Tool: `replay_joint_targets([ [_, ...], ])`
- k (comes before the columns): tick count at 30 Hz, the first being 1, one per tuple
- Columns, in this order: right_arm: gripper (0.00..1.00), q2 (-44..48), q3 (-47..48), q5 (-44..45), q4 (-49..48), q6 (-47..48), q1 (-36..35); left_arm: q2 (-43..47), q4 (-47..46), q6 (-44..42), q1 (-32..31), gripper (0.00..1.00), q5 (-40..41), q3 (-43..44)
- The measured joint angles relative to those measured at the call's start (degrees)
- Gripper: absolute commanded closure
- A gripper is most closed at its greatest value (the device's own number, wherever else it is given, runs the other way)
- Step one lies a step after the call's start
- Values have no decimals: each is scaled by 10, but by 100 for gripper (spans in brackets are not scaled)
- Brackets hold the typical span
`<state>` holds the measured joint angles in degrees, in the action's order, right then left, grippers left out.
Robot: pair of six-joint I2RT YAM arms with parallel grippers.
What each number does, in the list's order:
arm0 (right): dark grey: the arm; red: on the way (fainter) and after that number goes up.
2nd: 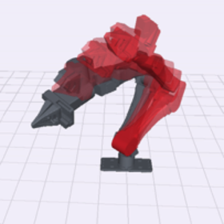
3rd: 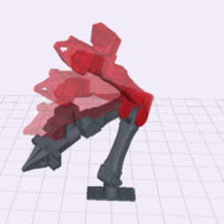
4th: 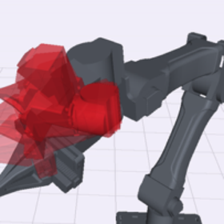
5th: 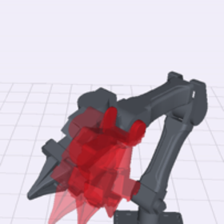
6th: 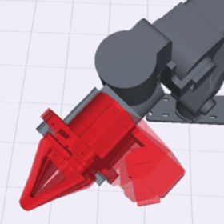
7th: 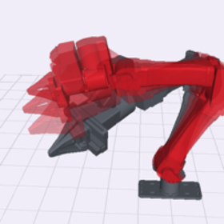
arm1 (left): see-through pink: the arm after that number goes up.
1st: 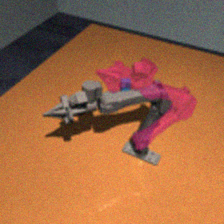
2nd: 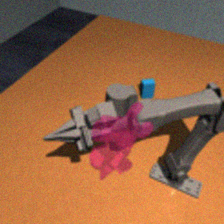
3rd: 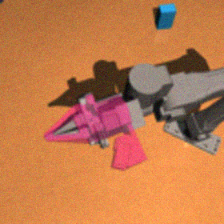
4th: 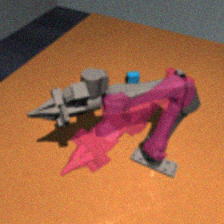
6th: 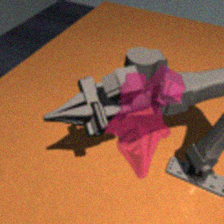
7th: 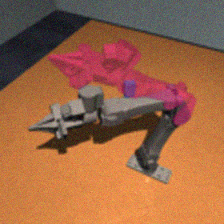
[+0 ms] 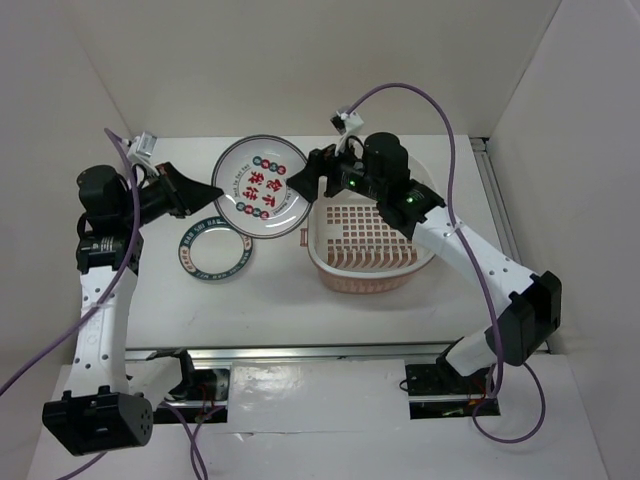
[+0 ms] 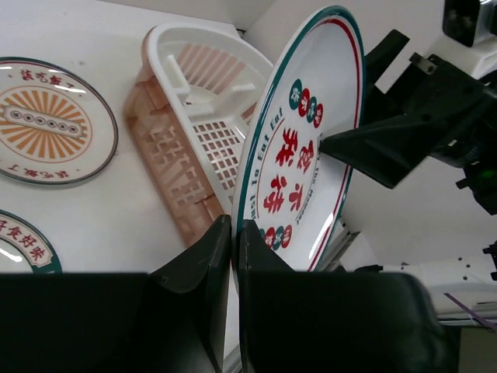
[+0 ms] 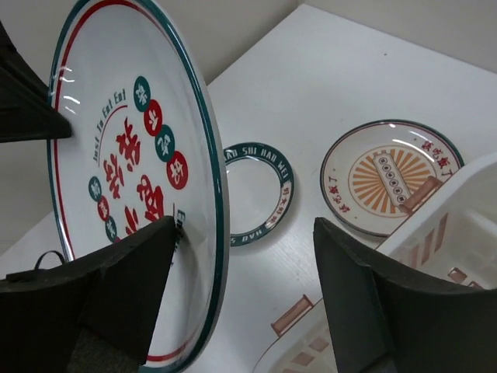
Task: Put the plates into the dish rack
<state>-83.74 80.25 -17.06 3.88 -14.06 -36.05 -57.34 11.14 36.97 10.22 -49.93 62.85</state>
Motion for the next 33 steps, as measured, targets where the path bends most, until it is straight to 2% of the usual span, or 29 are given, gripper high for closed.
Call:
replay_joint_targets([
  [1, 51, -3, -1, -5, 0, -2, 0, 0, -5, 6, -2, 100, -5, -3],
  [2, 71, -5, -2, -16, -2, -5, 1, 0, -12, 11, -3, 100, -9, -8],
  [3, 87, -7, -2, -29, -7, -16, 1, 0, -21, 14, -3, 100, -10, -13],
  [4, 99, -8, -2, -33, -10, -18, 1, 0, -24, 13, -3, 100, -8, -16],
  [6, 100, -6, -1, -61, -33, -55, 6, -3, -37, 9, 1, 100, 2, -24],
  [7, 100, -4, 0, -60, -33, -59, 7, -6, -45, 9, -2, 91, 1, -26],
  [8, 100, -3, -1, -59, -33, -65, 9, -7, -51, 8, -4, 42, 5, -26],
  [9, 100, -3, -1, -59, -33, -69, 10, -7, -52, 6, -6, 13, 10, -26],
  [10, 100, -3, 0, -50, -29, -64, 8, -7, -49, 9, -9, 0, 13, -25],
  [13, 100, -2, 1, 26, 13, -43, -8, -5, -19, 4, -22, 0, 36, -24],
  [19, 100, 45, 1, 318, 150, -10, -70, 17, 72, -28, -26, 0, 132, -33],
  [25, 100, 101, 26, 583, 256, -32, -122, 38, 118, -43, -43, 0, 195, -104],
  [29, 100, 97, 49, 698, 336, -84, -134, 38, 145, -51, -46, 0, 224, -116],
  [33, 100, 61, 58, 768, 428, -169, -135, 47, 149, -53, -46, 0, 249, -116],
])
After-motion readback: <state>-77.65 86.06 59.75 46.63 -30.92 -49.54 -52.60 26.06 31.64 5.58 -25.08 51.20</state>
